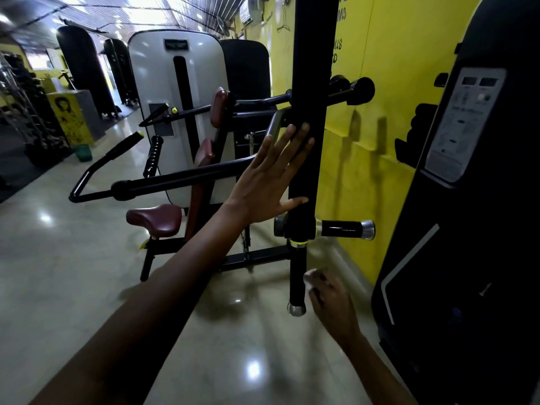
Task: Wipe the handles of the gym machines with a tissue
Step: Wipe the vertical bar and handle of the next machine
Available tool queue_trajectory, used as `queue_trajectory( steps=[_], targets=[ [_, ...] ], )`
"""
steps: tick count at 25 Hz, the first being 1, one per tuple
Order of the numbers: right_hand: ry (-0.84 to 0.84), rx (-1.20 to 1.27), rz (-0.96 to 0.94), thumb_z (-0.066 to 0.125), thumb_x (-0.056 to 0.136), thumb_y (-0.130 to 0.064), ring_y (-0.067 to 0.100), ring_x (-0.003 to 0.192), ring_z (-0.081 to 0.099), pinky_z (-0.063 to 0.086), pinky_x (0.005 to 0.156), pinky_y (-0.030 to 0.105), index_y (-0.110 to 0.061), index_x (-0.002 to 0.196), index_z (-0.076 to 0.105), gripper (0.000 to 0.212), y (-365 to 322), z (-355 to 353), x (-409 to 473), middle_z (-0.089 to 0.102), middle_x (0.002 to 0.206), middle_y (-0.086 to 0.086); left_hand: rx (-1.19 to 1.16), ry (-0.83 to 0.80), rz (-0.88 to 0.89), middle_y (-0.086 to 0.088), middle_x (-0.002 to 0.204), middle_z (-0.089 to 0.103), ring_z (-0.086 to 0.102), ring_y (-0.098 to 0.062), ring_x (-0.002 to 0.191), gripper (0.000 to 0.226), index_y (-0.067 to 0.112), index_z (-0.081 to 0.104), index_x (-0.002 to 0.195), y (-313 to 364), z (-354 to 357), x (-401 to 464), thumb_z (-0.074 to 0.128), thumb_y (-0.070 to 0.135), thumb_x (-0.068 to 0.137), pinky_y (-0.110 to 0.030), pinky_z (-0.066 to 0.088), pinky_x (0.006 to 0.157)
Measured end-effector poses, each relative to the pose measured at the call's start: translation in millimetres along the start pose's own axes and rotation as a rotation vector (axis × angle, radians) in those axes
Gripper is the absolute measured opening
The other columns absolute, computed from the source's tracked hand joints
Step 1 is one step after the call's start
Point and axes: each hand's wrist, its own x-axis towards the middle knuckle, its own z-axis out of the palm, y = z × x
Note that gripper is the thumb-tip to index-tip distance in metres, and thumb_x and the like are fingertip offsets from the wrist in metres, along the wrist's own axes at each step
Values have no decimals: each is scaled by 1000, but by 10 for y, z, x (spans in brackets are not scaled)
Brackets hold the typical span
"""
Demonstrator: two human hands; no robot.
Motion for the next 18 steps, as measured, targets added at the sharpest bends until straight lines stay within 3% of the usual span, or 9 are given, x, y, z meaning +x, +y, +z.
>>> queue_trajectory(
  steps=[3, 6, 8, 11, 14, 18],
  targets=[
    [159, 113, 63, 63, 78, 4, 14, 85, 57, 44, 75, 20, -6, 94, 70, 20, -104, -148, 406, 64, 92, 7, -2, -19, -4, -19, 158, 9, 6, -33, 147, 94, 8, 0, 150, 39, 36, -56, 36, 71, 89, -53, 21, 115],
    [210, 202, 113, 64, 77, 8, 11, 68, 55, 46, 62, 26, -6, 90, 69, 19, -161, -195, 608, 65, 81, 5, 0, -25, -7, -19, 158, 8, 6, -33, 147, 95, 8, 1, 151, 49, 31, -55, 36, 71, 89, -53, 19, 116],
    [216, 200, 121, 66, 76, 7, 5, 59, 46, 39, 56, 19, -6, 85, 68, 17, -145, -174, 601, 62, 72, 3, -5, -23, -7, -19, 158, 9, 6, -33, 147, 95, 8, 2, 151, 43, 24, -54, 36, 71, 89, -52, 19, 116],
    [199, 198, 112, 68, 73, 9, 3, 61, 42, 30, 56, 14, -4, 78, 67, 13, -128, -135, 577, 60, 67, 3, -16, -27, -12, -19, 158, 9, 6, -34, 147, 95, 7, 4, 151, 46, 33, -60, 37, 70, 89, -52, 18, 117],
    [145, 197, 153, 69, 70, 10, 0, 61, 46, 34, 60, 12, -3, 77, 69, 15, -79, -78, 523, 66, 70, 6, -30, -26, -13, -20, 158, 9, 7, -34, 147, 95, 7, 5, 151, 47, 38, -61, 39, 70, 88, -52, 17, 117],
    [14, 226, 315, 69, 74, 5, 22, 65, 66, 51, 60, 30, -2, 80, 72, 10, -14, 62, 183, 72, 74, 10, -52, -12, -11, -21, 158, 10, 7, -34, 146, 96, 6, 6, 151, 52, 39, -60, 41, 69, 88, -52, 18, 117]
  ],
)
